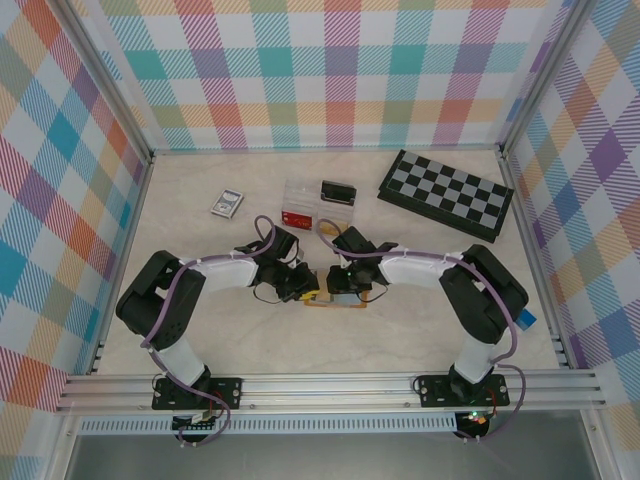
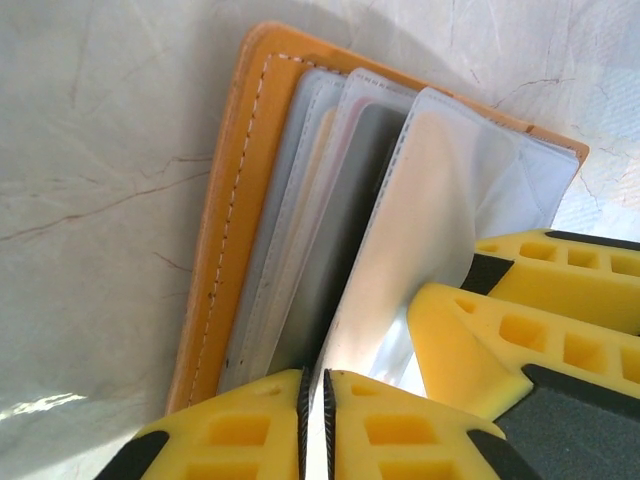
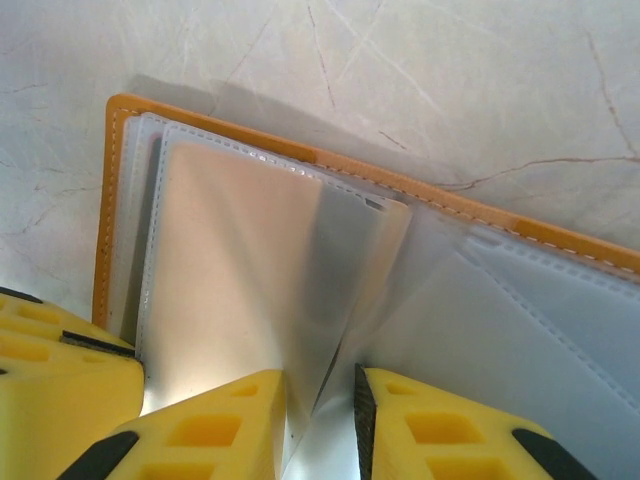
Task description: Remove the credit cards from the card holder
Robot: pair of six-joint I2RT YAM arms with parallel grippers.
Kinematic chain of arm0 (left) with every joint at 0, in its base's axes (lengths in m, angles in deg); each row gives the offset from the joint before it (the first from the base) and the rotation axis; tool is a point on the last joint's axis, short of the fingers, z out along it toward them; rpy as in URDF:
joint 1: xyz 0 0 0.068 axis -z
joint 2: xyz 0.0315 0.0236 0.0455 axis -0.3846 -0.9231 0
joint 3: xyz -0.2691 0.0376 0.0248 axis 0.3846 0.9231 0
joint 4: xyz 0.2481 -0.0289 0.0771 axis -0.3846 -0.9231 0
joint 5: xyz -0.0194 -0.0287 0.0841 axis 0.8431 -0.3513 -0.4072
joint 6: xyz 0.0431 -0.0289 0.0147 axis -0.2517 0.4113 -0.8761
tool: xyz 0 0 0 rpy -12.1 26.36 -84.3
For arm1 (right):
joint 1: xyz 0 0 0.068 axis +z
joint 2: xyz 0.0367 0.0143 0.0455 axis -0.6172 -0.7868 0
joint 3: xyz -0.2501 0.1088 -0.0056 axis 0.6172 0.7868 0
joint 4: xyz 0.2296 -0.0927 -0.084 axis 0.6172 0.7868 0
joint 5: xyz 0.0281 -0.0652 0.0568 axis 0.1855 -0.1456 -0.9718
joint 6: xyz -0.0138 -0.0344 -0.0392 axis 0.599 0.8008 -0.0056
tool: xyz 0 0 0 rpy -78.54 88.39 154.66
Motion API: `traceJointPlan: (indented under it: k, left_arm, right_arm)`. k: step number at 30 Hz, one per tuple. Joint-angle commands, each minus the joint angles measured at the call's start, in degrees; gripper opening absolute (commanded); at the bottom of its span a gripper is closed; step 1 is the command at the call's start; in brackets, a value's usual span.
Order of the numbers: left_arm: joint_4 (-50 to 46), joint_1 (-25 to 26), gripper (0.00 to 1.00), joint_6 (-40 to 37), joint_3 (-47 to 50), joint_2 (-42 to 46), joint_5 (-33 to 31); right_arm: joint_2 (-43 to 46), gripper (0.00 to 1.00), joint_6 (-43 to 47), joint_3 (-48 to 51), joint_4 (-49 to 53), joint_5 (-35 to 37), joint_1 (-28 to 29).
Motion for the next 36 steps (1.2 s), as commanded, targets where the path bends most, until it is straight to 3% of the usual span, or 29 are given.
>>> traceJointPlan:
  k: [1,8,23,36]
  left_arm:
    - [3.0,0.7,0.15,0.0,-0.9,0.4,1.9]
    - [4.5,0.7,0.21,-0.1,-0.5,3.1,3.9]
    - [9.3,1.3,0.23,2.2,-0.5,1.1,7.6]
    - [11.9,4.2,0.23,4.1,-3.9,-1.8,8.6]
  right_arm:
    - [1.9,0.26,-1.1,1.3,-0.9,-3.0,0.1]
    - [5.1,0.27,-1.3,3.3,-2.9,-3.1,-0.4]
    - [11.0,0.27,-2.9,7.1,-6.1,-0.6,-1.2]
    - [21.9,0.3,-8.1,12.0,-1.5,14.0,-1.9]
